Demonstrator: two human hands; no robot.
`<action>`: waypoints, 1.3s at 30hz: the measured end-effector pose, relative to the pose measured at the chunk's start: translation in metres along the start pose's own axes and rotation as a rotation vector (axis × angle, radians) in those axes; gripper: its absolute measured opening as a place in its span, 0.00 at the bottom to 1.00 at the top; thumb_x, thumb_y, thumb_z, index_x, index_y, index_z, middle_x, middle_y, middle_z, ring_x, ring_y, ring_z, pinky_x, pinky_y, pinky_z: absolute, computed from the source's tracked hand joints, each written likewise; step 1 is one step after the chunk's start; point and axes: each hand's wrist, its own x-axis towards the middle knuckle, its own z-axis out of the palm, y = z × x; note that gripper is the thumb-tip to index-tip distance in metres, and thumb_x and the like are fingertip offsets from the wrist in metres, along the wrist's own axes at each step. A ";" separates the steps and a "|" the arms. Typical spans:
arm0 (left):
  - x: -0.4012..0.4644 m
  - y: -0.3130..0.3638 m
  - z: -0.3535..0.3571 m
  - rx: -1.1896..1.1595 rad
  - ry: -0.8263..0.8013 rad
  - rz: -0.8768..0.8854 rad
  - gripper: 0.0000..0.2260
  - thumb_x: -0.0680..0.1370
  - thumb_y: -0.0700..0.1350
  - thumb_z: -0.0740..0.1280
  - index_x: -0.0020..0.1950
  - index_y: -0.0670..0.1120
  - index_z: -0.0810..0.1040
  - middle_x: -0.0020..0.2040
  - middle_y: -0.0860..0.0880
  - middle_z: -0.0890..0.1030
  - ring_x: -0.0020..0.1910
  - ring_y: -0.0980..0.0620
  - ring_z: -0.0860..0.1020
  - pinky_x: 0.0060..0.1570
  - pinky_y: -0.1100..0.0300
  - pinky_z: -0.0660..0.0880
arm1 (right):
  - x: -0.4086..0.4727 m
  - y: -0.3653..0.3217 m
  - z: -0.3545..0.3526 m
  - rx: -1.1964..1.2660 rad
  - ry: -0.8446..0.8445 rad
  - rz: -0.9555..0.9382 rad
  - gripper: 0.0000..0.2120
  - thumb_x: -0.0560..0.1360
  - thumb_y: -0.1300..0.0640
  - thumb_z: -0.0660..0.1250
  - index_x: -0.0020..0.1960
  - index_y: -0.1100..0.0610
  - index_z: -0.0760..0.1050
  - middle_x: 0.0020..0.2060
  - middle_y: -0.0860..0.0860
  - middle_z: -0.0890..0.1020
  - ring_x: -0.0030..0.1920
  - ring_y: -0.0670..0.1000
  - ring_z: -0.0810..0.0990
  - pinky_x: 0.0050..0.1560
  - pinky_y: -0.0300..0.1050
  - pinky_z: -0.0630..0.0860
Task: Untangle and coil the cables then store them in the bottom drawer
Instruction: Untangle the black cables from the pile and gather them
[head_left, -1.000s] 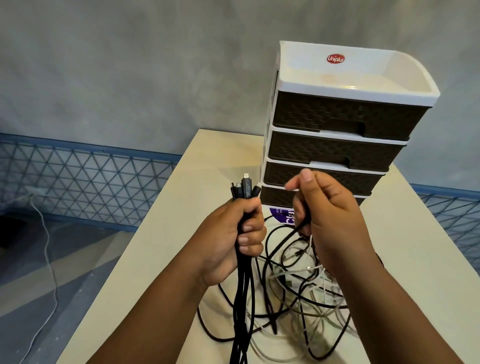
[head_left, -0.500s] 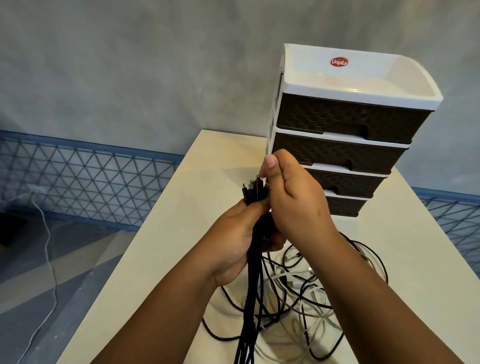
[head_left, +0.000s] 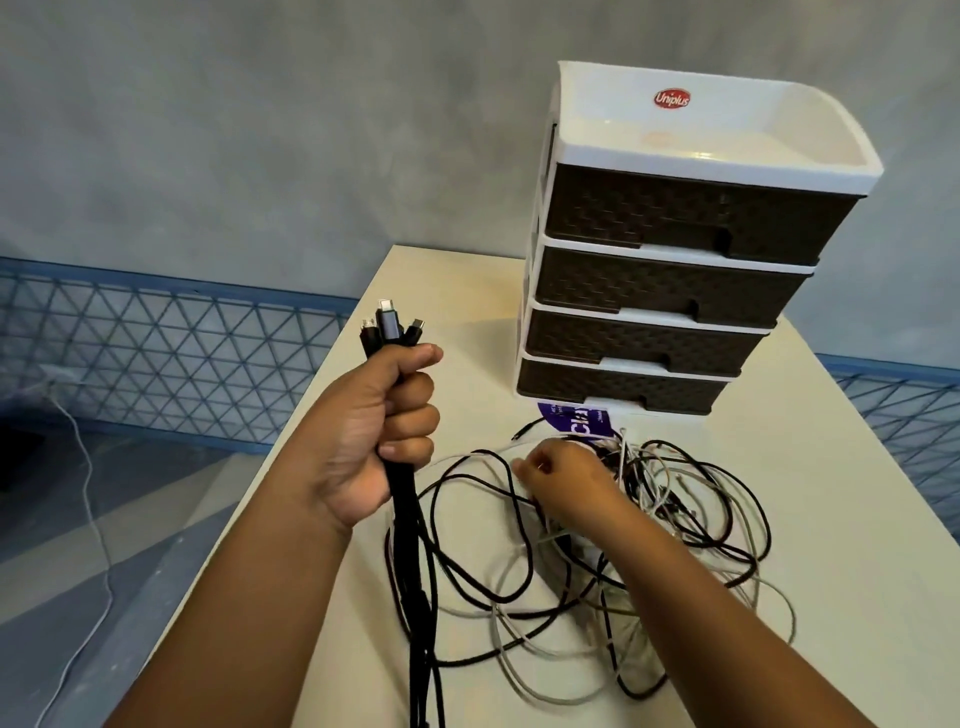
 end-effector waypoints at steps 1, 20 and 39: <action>0.000 0.000 -0.002 0.000 0.004 -0.007 0.04 0.70 0.45 0.66 0.42 0.48 0.73 0.24 0.56 0.57 0.19 0.61 0.55 0.17 0.69 0.50 | 0.002 -0.001 0.009 -0.015 0.001 0.011 0.18 0.77 0.41 0.63 0.50 0.55 0.77 0.44 0.51 0.80 0.47 0.52 0.77 0.45 0.44 0.71; 0.013 0.009 -0.002 0.007 0.048 -0.229 0.23 0.71 0.62 0.69 0.50 0.42 0.78 0.24 0.56 0.56 0.18 0.61 0.54 0.16 0.70 0.52 | -0.052 -0.128 -0.090 0.617 0.138 -0.591 0.08 0.79 0.56 0.66 0.51 0.57 0.82 0.39 0.51 0.84 0.32 0.44 0.77 0.34 0.37 0.71; 0.010 0.029 -0.005 0.073 -0.141 0.003 0.07 0.68 0.45 0.65 0.31 0.46 0.79 0.21 0.56 0.59 0.18 0.60 0.55 0.16 0.69 0.52 | -0.015 -0.082 -0.062 -0.176 0.070 -0.460 0.11 0.75 0.45 0.70 0.47 0.53 0.82 0.44 0.47 0.78 0.43 0.48 0.77 0.44 0.44 0.73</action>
